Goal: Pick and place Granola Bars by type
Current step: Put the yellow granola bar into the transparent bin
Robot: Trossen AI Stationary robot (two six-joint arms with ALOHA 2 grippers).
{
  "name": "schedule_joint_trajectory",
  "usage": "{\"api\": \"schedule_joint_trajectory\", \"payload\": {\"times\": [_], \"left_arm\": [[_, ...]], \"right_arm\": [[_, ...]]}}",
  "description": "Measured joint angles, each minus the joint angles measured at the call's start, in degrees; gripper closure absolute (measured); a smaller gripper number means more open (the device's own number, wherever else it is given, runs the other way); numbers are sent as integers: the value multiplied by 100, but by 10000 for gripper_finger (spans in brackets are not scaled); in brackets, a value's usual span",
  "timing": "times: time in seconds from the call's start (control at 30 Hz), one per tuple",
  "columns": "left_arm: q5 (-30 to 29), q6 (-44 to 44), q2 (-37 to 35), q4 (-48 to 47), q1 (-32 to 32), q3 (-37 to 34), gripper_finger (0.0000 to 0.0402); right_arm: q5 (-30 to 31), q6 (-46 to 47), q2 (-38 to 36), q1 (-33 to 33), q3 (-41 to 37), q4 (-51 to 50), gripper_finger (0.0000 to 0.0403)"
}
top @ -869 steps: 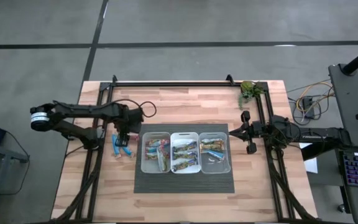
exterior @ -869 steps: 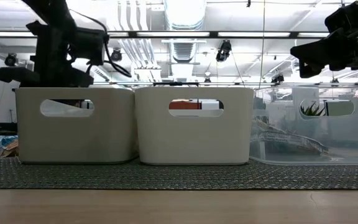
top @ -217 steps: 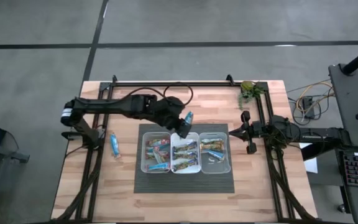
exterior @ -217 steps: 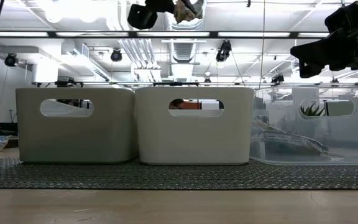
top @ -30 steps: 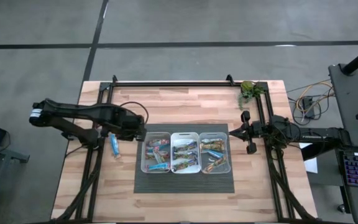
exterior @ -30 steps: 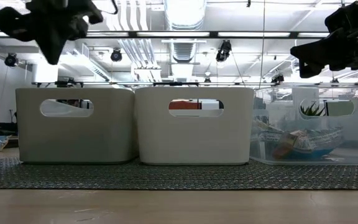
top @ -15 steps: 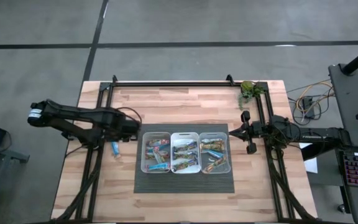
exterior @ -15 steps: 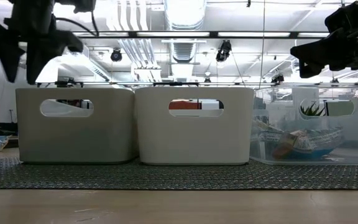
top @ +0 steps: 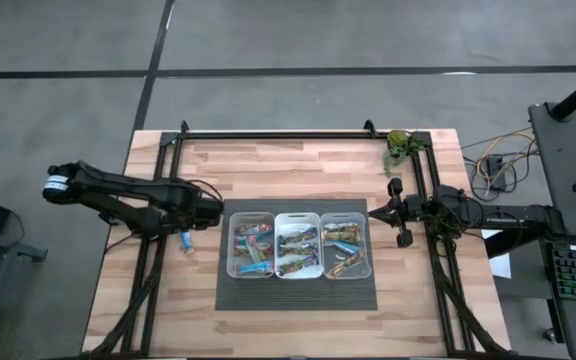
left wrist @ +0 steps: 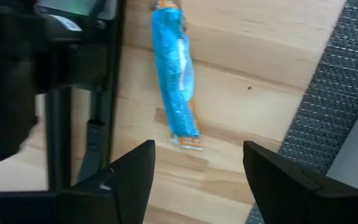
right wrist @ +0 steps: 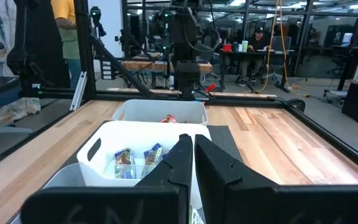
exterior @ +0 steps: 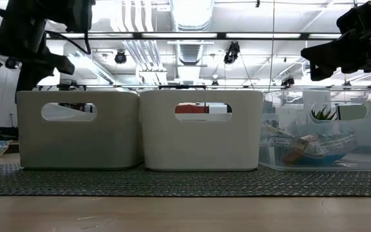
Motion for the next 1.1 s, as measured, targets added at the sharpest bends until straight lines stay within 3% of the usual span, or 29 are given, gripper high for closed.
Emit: {"api": "schedule_joint_trajectory", "payload": {"times": [0.8,0.93,1.1], "left_arm": [[67,-708,9,980,-4,-872,177],[42,24,28,1458,-4,-895,177],[4,1864,28,1645,-2,-886,177]], "right_arm": [[0,0,2,2,0,1,394],[0,0,2,2,2,0,394],[0,1,1,0,1,1,394]]}}
